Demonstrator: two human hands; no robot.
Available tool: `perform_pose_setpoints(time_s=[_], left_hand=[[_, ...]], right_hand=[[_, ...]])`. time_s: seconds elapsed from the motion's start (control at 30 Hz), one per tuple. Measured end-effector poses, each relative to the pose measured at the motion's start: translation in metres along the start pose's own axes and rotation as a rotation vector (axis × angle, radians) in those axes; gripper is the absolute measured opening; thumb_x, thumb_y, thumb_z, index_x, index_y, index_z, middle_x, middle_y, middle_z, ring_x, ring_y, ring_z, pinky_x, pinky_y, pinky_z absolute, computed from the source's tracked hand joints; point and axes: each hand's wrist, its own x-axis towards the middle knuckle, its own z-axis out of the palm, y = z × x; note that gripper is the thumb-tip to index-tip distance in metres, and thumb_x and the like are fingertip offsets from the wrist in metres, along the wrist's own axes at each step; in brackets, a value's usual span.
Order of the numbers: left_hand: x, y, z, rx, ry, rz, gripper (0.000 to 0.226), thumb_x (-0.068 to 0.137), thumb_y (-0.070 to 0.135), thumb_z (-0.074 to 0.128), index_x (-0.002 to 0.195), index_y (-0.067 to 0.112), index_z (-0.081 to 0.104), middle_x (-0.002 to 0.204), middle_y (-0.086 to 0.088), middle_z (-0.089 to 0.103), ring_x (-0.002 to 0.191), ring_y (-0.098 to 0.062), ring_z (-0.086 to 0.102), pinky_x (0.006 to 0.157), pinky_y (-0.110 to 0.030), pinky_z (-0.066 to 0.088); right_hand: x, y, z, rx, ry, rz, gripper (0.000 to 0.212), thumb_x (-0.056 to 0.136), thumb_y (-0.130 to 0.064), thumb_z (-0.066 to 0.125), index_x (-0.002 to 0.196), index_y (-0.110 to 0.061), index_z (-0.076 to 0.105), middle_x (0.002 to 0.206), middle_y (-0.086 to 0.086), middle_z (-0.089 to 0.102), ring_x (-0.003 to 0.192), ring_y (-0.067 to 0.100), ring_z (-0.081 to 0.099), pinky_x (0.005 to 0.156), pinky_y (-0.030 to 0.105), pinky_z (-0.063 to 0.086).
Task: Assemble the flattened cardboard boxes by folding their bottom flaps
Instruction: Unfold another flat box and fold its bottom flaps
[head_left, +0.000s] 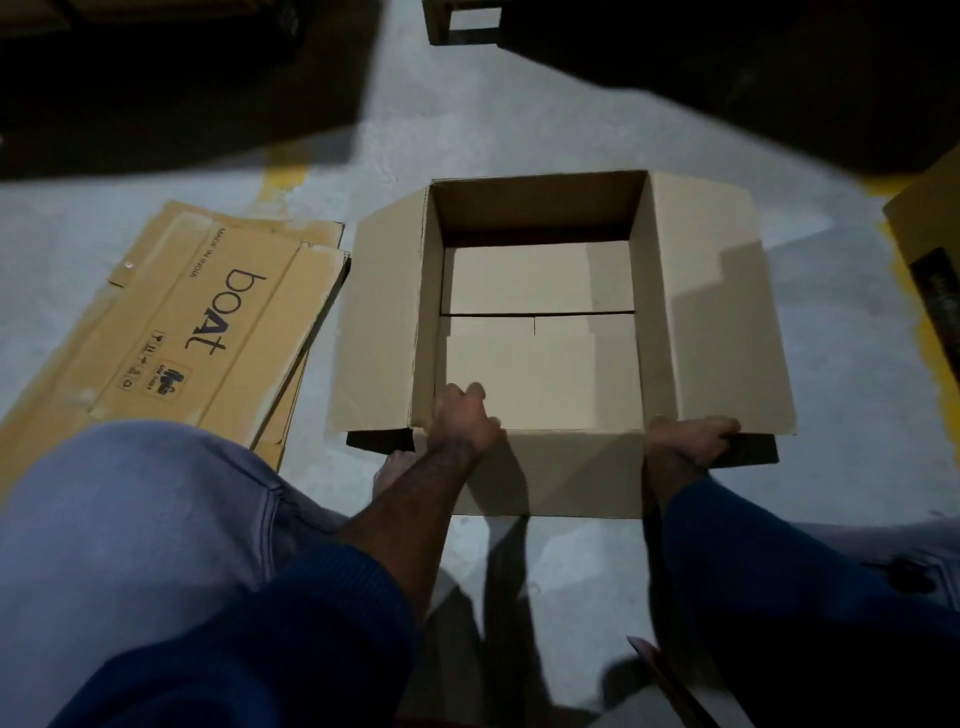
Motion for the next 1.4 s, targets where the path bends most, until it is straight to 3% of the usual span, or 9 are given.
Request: perform_pose_setpoints(time_s=[0.3,0.47,0.6,0.73,0.83,1.03,1.2,1.3,1.4], left_hand=[[0.022,-0.053,0.006,-0.535,0.038,-0.502,0.112,0.079,0.032,0.086,0.161,0.014,0.011,0.165,-0.014,0.015,0.147,-0.038,0.030,0.114,-0.053,0.038],[0.023,-0.073,0.012,-0.781,0.129,-0.502,0.061,0.092,0.026,0.066,0.148,0.014,0.046,0.147,-0.010,0.054,0.128,-0.033,0.055,0.104,-0.040,0.048],[0.021,-0.085,0.001,-1.279,0.145,-0.684,0.026,0.087,0.032,0.059,0.090,0.010,0.073,0.106,-0.012,0.074,0.093,-0.029,0.068,0.087,-0.039,0.057],[0.021,-0.082,-0.001,-1.677,0.107,-0.641,0.034,0.063,0.045,0.065,0.082,0.016,0.069,0.090,-0.010,0.065,0.086,-0.027,0.064,0.084,-0.039,0.054],[0.011,-0.069,-0.004,-1.842,-0.025,-0.535,0.058,0.089,0.058,0.055,0.124,0.013,0.066,0.125,-0.011,0.065,0.120,-0.027,0.061,0.110,-0.043,0.045],[-0.005,-0.053,-0.019,-1.702,-0.026,-0.485,0.061,0.092,0.056,0.051,0.127,0.006,0.057,0.124,-0.022,0.067,0.112,-0.037,0.067,0.098,-0.051,0.055],[0.006,-0.060,-0.070,-0.978,0.099,-0.625,0.054,0.078,0.047,0.068,0.120,0.016,0.055,0.123,-0.012,0.060,0.108,-0.038,0.061,0.088,-0.040,0.054],[0.026,-0.081,-0.057,-1.126,-0.003,-0.625,0.097,0.049,0.072,0.080,0.126,0.019,0.056,0.129,-0.010,0.062,0.108,-0.037,0.061,0.091,-0.052,0.050],[-0.013,-0.056,-0.065,-1.334,-0.214,-0.615,0.078,0.069,0.075,0.076,0.121,0.021,0.056,0.120,-0.003,0.062,0.102,-0.033,0.057,0.095,-0.058,0.046]], right_hand=[[-0.072,0.002,0.022,-0.537,0.146,-0.308,0.064,0.081,-0.027,0.072,0.138,-0.019,0.044,0.158,0.028,0.030,0.140,0.041,0.033,0.111,0.046,0.031],[-0.126,-0.026,0.045,-0.401,-0.412,-0.747,0.062,0.097,-0.037,0.059,0.152,-0.017,0.038,0.153,0.014,0.045,0.139,0.034,0.043,0.111,0.042,0.039],[-0.192,-0.047,0.087,-0.539,-0.752,-0.853,0.055,0.100,-0.051,0.049,0.142,-0.016,0.050,0.138,0.013,0.059,0.126,0.035,0.056,0.102,0.041,0.048],[-0.237,-0.036,0.112,-0.744,-0.615,-0.984,0.047,0.102,-0.051,0.033,0.111,-0.017,0.064,0.112,0.011,0.071,0.104,0.033,0.065,0.092,0.042,0.043],[-0.243,-0.033,0.116,-0.775,-0.415,-1.003,0.047,0.103,-0.052,0.029,0.100,-0.021,0.065,0.093,0.005,0.073,0.088,0.028,0.067,0.087,0.043,0.038],[-0.234,-0.054,0.096,-0.726,-0.359,-1.084,0.032,0.102,-0.042,0.043,0.102,-0.016,0.063,0.094,0.005,0.073,0.086,0.027,0.069,0.085,0.040,0.042],[-0.237,-0.068,0.045,-0.580,-0.261,-1.208,0.032,0.100,-0.035,0.049,0.094,-0.011,0.068,0.087,0.012,0.072,0.078,0.032,0.067,0.081,0.039,0.045],[-0.226,-0.081,0.014,-0.433,-0.187,-1.156,0.039,0.093,-0.045,0.054,0.091,-0.009,0.069,0.078,0.015,0.071,0.070,0.035,0.066,0.071,0.038,0.050],[-0.215,-0.092,-0.015,-0.322,-0.216,-1.085,0.041,0.088,-0.053,0.052,0.086,-0.015,0.067,0.074,0.009,0.068,0.068,0.034,0.063,0.066,0.040,0.056]])
